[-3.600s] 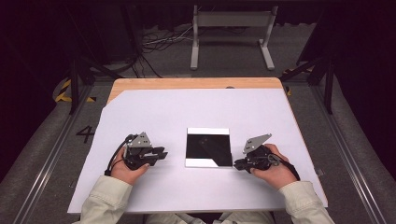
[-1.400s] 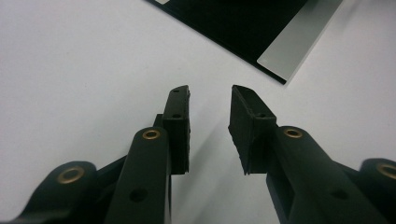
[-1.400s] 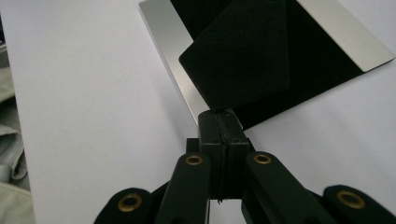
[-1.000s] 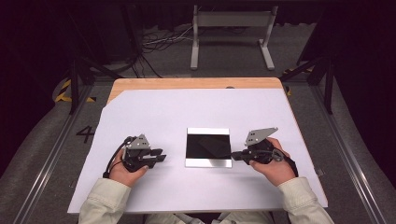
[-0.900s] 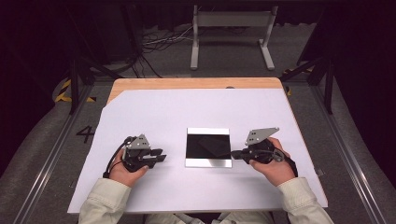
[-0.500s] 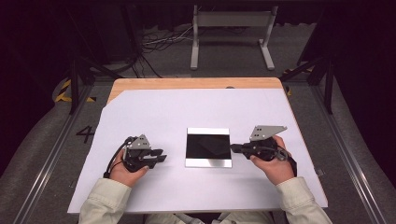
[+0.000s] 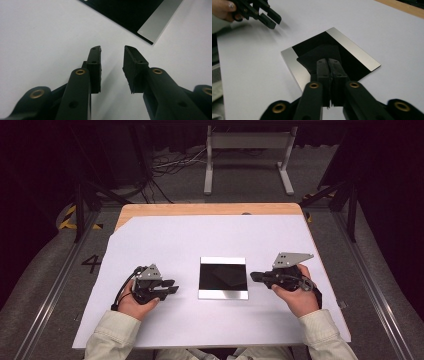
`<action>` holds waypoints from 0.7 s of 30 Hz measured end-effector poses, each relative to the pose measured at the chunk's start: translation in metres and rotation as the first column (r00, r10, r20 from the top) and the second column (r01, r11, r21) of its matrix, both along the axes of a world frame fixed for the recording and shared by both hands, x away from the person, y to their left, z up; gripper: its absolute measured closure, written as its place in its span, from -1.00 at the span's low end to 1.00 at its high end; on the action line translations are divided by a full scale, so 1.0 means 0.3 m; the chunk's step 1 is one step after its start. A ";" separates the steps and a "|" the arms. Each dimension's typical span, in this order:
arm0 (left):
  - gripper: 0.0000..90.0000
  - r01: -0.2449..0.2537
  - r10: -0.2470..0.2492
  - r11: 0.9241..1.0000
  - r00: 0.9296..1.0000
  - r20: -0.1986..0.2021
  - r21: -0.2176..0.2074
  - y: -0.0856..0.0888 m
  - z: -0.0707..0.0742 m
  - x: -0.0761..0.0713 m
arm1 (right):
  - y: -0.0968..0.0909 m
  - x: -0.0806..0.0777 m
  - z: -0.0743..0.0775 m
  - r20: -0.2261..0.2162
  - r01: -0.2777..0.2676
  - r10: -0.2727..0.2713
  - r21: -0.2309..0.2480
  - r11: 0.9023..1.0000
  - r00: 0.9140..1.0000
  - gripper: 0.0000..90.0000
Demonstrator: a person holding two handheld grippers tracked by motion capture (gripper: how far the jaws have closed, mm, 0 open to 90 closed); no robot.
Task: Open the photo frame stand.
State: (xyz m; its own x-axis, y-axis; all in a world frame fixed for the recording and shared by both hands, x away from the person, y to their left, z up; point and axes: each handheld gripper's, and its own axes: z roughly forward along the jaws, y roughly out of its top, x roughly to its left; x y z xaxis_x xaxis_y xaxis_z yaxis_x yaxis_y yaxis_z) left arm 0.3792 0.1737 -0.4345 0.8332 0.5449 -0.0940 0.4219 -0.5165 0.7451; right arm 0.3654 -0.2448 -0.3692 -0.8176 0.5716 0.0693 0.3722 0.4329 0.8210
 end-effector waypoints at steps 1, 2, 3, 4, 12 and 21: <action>0.52 0.000 0.000 1.000 1.000 0.005 0.001 -0.002 -0.001 0.002 | -0.002 0.000 0.000 -0.017 0.007 -0.006 0.019 1.000 1.000 0.83; 0.52 0.000 0.000 1.000 1.000 0.005 0.001 -0.002 -0.001 0.002 | -0.004 0.000 0.000 -0.030 0.011 -0.010 0.033 0.999 1.000 0.80; 0.52 0.002 -0.002 1.000 1.000 0.004 0.001 -0.004 -0.001 0.002 | -0.006 0.000 0.001 -0.035 0.017 -0.015 0.039 0.999 0.999 0.78; 0.52 0.002 -0.002 1.000 1.000 0.004 0.001 -0.004 -0.001 0.002 | -0.006 0.000 0.001 -0.035 0.017 -0.015 0.039 0.999 0.999 0.78; 0.51 0.002 -0.002 1.000 1.000 0.003 0.004 -0.006 -0.001 -0.001 | -0.014 0.012 0.007 -0.080 0.064 -0.056 0.097 0.993 0.995 0.61; 0.49 -0.001 0.001 1.000 1.000 0.001 0.005 -0.005 -0.003 0.000 | -0.012 0.038 0.000 -0.092 0.115 -0.107 0.094 0.989 0.990 0.46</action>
